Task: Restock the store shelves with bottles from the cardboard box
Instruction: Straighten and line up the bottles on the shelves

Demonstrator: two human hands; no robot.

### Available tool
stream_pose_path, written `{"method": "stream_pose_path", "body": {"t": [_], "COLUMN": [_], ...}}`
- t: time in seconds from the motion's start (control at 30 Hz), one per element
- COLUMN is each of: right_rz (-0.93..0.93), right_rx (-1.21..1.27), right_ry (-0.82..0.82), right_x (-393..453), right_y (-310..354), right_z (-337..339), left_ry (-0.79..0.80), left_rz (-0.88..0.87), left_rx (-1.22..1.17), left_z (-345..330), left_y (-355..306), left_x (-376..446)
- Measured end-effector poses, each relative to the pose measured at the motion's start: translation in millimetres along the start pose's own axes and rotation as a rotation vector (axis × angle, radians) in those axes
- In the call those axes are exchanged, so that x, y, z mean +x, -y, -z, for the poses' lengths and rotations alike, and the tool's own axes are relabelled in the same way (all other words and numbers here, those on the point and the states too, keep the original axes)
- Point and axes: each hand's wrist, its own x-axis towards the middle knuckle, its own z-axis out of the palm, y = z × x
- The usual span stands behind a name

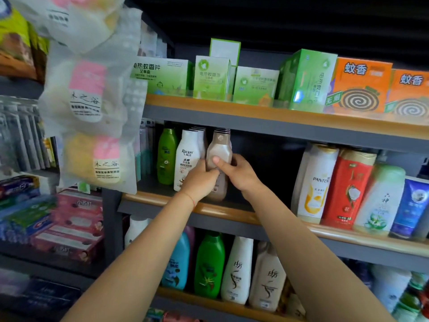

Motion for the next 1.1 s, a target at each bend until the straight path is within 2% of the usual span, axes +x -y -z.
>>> {"method": "stream_pose_path", "body": {"t": [0.27, 0.43, 0.53, 0.6, 0.73, 1.1], "right_rz": [-0.032, -0.013, -0.002, 0.020, 0.068, 0.299], "right_rx": [0.048, 0.077, 0.088, 0.080, -0.107, -0.405], "right_ry": [0.001, 0.050, 0.021, -0.032, -0.131, -0.281], "right_x": [-6.5, -24.2, -39.0, -48.1, -69.7, -117.7], "right_y": [-0.1, -6.7, -9.7, -10.7, -7.7, -31.3], "right_z": [8.8, 50.6, 66.2, 71.6, 81.1, 90.1], "left_ry": [0.066, 0.260, 0.352, 0.352, 0.376, 0.361], "left_rz": [-0.024, -0.065, -0.033, -0.016, 0.026, 0.064], "left_rx": [-0.099, -0.145, -0.307, -0.408, -0.526, -0.548], "left_z": [3.2, -6.0, -28.4, -44.0, -64.6, -97.9], "left_y": [1.9, -11.3, -20.7, -26.5, -35.3, -52.6], "left_x": [-1.8, -14.0, -15.9, -17.7, -21.4, -18.1]}}
